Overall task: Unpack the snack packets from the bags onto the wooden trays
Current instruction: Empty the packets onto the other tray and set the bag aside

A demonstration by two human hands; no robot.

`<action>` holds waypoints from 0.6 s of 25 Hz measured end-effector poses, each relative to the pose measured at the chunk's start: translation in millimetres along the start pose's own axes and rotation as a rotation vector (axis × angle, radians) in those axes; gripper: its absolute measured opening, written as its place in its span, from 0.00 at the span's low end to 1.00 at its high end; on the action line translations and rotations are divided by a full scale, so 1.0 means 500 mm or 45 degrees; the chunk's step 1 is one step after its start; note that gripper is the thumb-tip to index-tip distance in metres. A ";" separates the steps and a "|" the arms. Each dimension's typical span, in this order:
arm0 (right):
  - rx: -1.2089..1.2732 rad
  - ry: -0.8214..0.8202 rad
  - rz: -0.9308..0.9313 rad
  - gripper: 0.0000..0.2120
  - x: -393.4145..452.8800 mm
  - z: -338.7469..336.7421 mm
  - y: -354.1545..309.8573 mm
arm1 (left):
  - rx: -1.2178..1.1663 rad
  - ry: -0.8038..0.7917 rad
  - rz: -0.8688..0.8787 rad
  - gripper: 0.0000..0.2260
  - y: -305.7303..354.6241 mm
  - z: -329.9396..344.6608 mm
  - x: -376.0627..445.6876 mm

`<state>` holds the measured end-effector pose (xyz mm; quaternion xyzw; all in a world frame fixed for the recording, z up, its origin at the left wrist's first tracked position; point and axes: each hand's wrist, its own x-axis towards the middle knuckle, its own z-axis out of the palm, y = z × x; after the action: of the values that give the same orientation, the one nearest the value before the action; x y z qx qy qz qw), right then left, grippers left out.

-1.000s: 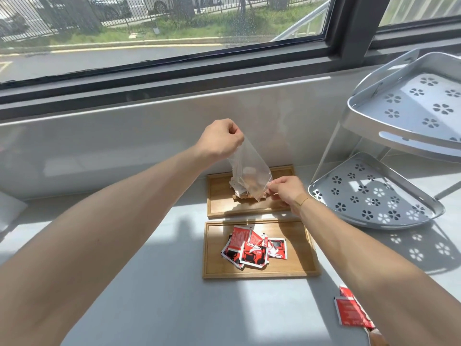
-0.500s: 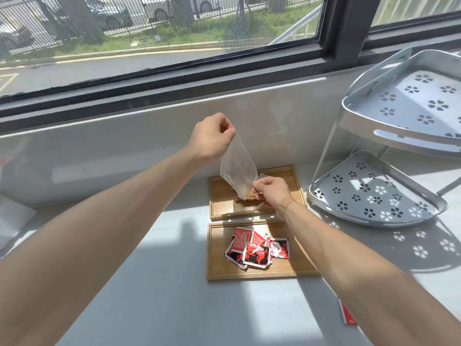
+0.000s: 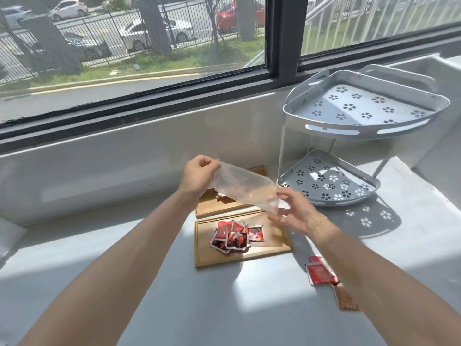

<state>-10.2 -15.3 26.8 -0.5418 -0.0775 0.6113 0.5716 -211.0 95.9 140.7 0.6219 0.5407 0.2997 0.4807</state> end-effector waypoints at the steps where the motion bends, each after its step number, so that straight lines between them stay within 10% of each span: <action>1: 0.093 -0.027 0.002 0.04 -0.027 -0.034 0.000 | -0.076 -0.042 -0.069 0.03 -0.009 0.019 -0.022; 7: 0.267 0.049 -0.180 0.07 -0.200 -0.255 0.003 | -0.370 -0.348 -0.357 0.04 -0.027 0.220 -0.137; 15: -0.048 0.558 -0.212 0.26 -0.451 -0.553 0.025 | 0.035 -0.619 -0.103 0.08 -0.004 0.549 -0.281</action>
<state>135.4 -341.3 36.5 -0.6639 -0.0074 0.4283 0.6130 0.0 -114.3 61.0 0.6601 0.4376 0.1145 0.5997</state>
